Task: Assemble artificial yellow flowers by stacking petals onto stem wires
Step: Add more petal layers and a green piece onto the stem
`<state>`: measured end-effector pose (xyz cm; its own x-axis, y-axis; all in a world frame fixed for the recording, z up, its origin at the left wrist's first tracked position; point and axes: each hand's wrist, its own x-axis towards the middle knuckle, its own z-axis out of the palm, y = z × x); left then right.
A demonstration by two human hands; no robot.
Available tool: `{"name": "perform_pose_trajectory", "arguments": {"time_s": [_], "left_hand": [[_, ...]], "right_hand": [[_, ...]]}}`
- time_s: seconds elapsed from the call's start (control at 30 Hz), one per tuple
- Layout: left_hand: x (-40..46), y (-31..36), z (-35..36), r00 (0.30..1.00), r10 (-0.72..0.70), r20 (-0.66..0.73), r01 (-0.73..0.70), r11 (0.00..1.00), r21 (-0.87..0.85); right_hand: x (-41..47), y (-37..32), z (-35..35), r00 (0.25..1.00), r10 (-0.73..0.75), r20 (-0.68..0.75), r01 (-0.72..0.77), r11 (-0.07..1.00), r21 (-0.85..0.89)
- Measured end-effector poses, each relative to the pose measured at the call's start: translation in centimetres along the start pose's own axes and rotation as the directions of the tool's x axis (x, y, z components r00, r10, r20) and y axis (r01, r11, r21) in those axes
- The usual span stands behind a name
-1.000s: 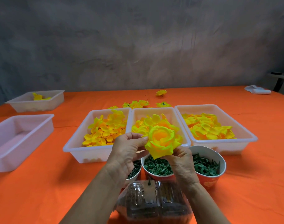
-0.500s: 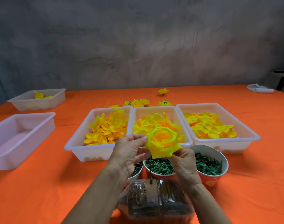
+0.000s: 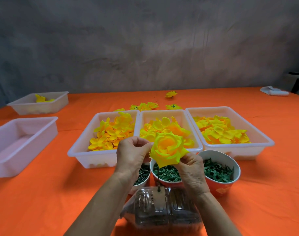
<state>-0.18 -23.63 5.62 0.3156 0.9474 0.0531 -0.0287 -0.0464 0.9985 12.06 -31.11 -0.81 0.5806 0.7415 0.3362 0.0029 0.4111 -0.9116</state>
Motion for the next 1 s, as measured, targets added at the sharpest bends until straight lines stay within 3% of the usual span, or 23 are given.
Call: {"name": "perform_pose_trajectory", "arguments": {"time_s": [0.1, 0.2, 0.47, 0.73, 0.87, 1.0], "left_hand": [[-0.4, 0.4, 0.4, 0.974, -0.190, 0.121, 0.212, 0.954, -0.210], [-1.0, 0.5, 0.4, 0.938, -0.264, 0.225, 0.312, 0.926, -0.213], [-0.7, 0.7, 0.3, 0.969, -0.226, 0.101, 0.243, 0.944, -0.222], [-1.3, 1.0, 0.6, 0.909, -0.332, 0.252, 0.385, 0.901, -0.201], [-1.2, 1.2, 0.7, 0.897, -0.350, 0.269, 0.423, 0.858, -0.293], [-1.0, 0.9, 0.7, 0.918, -0.337, 0.208, 0.384, 0.888, -0.253]], "right_hand": [[0.1, -0.2, 0.2, 1.000, 0.000, -0.030, 0.001, 0.999, 0.042], [0.1, 0.0, 0.1, 0.998, -0.009, -0.059, 0.012, 0.999, 0.049], [0.1, 0.5, -0.3, 0.997, -0.038, -0.066, 0.038, 0.999, 0.007], [0.5, 0.0, -0.2, 0.997, -0.059, -0.056, 0.056, 0.997, -0.052], [0.5, -0.1, -0.3, 0.997, -0.052, -0.058, 0.049, 0.998, -0.050], [0.5, -0.1, -0.6, 0.997, -0.064, -0.051, 0.059, 0.992, -0.108]]}}
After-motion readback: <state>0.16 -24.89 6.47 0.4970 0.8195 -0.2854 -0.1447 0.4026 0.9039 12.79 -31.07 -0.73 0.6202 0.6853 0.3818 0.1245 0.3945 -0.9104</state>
